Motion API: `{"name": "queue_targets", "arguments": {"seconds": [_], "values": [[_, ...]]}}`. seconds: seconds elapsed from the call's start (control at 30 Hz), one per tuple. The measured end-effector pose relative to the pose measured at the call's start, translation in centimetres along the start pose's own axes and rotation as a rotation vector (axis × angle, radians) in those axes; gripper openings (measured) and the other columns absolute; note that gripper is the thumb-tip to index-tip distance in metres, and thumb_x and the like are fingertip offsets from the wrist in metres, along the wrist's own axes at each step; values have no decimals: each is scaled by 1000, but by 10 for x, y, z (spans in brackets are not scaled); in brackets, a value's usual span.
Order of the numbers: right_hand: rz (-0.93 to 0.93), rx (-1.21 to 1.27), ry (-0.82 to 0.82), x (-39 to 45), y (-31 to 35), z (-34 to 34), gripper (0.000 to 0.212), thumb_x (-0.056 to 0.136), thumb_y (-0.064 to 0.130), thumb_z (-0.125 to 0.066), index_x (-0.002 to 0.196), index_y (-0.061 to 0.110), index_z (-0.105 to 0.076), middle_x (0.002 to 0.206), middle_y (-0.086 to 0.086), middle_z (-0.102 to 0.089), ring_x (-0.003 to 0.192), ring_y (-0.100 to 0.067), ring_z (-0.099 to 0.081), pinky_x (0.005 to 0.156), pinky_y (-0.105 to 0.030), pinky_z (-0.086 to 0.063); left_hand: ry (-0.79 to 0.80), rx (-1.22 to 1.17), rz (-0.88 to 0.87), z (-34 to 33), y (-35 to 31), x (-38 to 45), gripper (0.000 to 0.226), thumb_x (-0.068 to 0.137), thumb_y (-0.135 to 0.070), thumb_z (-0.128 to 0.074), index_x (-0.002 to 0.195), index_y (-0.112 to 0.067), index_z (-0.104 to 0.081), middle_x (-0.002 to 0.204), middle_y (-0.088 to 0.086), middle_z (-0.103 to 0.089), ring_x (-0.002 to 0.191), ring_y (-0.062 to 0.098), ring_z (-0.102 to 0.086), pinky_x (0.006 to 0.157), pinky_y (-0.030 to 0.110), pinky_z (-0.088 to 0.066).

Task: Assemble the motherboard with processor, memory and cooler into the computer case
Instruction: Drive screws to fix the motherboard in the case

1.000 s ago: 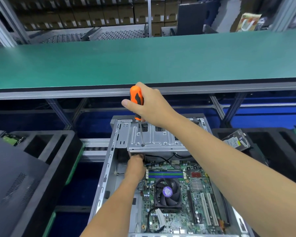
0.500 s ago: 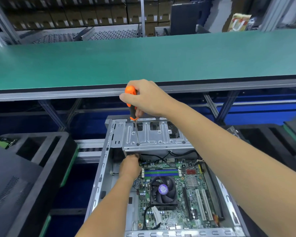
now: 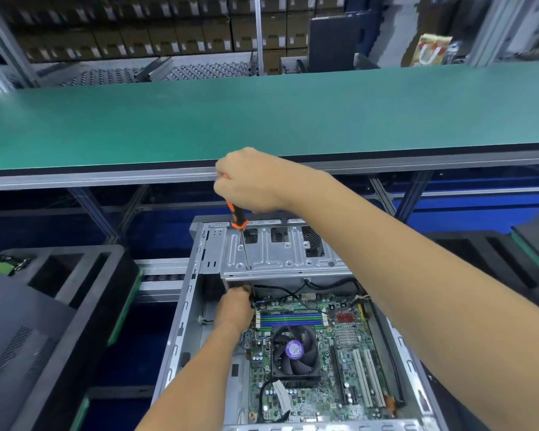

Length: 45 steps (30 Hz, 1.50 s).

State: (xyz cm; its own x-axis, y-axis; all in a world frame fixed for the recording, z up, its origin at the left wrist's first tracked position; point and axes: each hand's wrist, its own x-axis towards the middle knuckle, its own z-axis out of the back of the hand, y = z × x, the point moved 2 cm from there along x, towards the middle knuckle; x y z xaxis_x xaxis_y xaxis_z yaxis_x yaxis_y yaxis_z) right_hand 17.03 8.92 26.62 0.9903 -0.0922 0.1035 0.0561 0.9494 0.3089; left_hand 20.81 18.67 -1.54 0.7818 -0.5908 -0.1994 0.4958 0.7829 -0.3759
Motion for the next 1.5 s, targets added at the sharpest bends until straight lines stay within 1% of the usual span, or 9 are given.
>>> {"name": "queue_targets", "arguments": {"seconds": [0.07, 0.33, 0.5, 0.57, 0.77, 0.93, 1.2, 1.4, 1.5], "values": [[29, -12, 54, 0, 3, 2, 22, 96, 15, -38, 86, 9, -57, 70, -3, -53, 59, -25, -59, 54, -30, -41, -2, 3, -1, 0, 0, 0, 25, 87, 6, -45, 98, -5, -63, 100, 14, -66, 87, 31, -62, 73, 34, -49], [1, -203, -1, -2, 1, 3, 40, 98, 34, -42, 63, 16, -36, 68, -2, -41, 57, -17, -40, 48, -28, -24, -11, 24, -10, -5, 1, 4, 30, 84, 7, -44, 102, -8, -63, 103, 16, -66, 92, 34, -61, 76, 37, -51], [62, -17, 200, -8, 6, 12, 13, 88, 7, -44, 96, 11, -54, 78, -5, -58, 53, -15, -53, 36, -17, -35, -13, 22, -5, -5, 2, 5, 30, 84, 7, -44, 102, -7, -64, 104, 16, -66, 93, 35, -61, 77, 38, -52], [91, -81, 119, -7, 4, 10, 4, 90, 16, -53, 92, 13, -54, 81, -3, -55, 62, -15, -52, 46, -26, -38, -22, 6, -5, -4, 2, 5, 30, 83, 7, -44, 101, -6, -64, 103, 17, -66, 91, 35, -61, 76, 38, -51], [-28, -124, -13, -3, -5, -2, 35, 96, 42, -48, 75, 14, -41, 74, 0, -44, 62, -15, -45, 50, -30, -28, -22, -17, -2, -3, 0, 4, 30, 82, 8, -43, 99, -5, -64, 100, 17, -66, 87, 34, -61, 72, 35, -49], [0, 72, 119, -4, -4, 2, 14, 87, 11, -48, 100, 10, -51, 85, -6, -59, 60, -21, -62, 49, -27, -42, -19, -9, -4, -3, 1, 4, 29, 82, 8, -43, 98, -5, -64, 99, 17, -67, 87, 34, -61, 72, 36, -50], [-59, -84, -48, -4, -10, -4, 42, 91, 42, -56, 67, 16, -33, 69, -1, -43, 55, -15, -43, 48, -29, -27, -21, -5, -15, -3, 0, 3, 28, 84, 7, -44, 101, -4, -64, 99, 17, -66, 87, 34, -61, 71, 36, -50], [3, 146, 147, -4, -4, 3, 12, 92, 16, -44, 100, 14, -53, 80, 0, -60, 51, -10, -60, 43, -19, -38, -9, -14, -11, -1, 0, 2, 20, 84, 7, -46, 94, -2, -61, 97, 18, -65, 85, 33, -60, 69, 35, -49], [66, 5, 14, -2, -4, 1, 9, 90, 20, -56, 84, 13, -59, 71, 1, -57, 66, -18, -60, 47, -25, -35, -13, -9, -13, -1, -1, 3, 19, 84, 8, -46, 92, -2, -61, 96, 18, -65, 84, 33, -60, 69, 36, -49]]}}
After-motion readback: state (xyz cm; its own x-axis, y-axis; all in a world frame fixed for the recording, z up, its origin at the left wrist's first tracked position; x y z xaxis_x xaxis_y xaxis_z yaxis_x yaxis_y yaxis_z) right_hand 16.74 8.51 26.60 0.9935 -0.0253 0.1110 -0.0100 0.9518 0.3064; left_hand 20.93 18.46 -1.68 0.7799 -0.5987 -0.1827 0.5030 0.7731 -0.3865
